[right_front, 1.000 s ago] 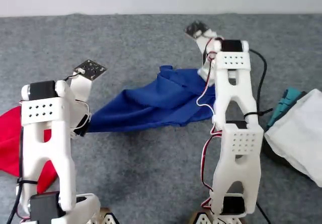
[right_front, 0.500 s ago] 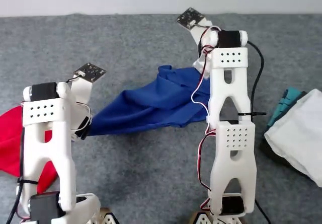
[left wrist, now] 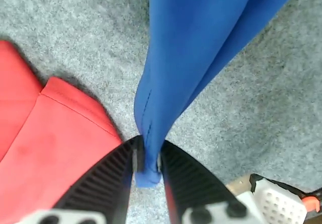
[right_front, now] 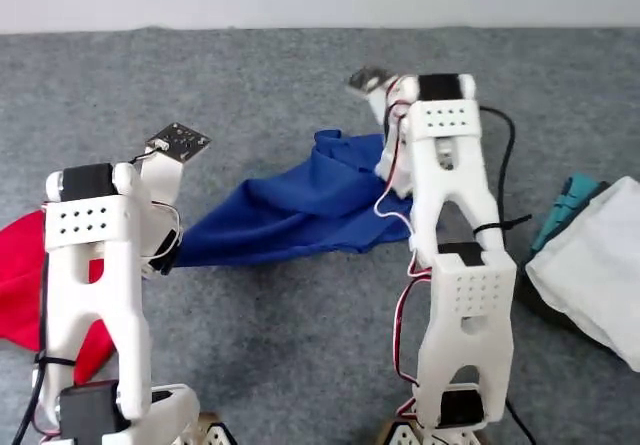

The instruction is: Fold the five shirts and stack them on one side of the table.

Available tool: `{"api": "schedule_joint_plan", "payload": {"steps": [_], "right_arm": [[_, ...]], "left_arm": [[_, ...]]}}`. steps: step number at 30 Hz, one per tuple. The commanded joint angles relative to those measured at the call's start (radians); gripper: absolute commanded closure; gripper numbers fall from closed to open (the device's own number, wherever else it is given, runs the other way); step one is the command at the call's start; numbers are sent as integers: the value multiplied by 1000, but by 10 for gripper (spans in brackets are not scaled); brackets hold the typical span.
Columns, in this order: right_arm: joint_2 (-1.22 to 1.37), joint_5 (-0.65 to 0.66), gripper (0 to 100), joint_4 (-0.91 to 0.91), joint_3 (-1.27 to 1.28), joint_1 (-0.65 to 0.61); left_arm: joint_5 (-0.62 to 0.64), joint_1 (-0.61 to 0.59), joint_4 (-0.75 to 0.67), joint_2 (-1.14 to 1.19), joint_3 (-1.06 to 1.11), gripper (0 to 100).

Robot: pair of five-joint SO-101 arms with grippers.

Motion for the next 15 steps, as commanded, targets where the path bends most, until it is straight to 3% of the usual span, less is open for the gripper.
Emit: {"api": "schedule_joint_plan", "payload": {"steps": [1,10,15], "right_arm": [[-44,-8,970,-22,29,-27],[42,0,972,-417,-43,-4],[51,0,973,-427,-61,-2]], "left_arm": [[11,2,-12,-38,-2,986],[11,2,-12,-44,24,986],[11,-2,-12,-44,68,986]]}}
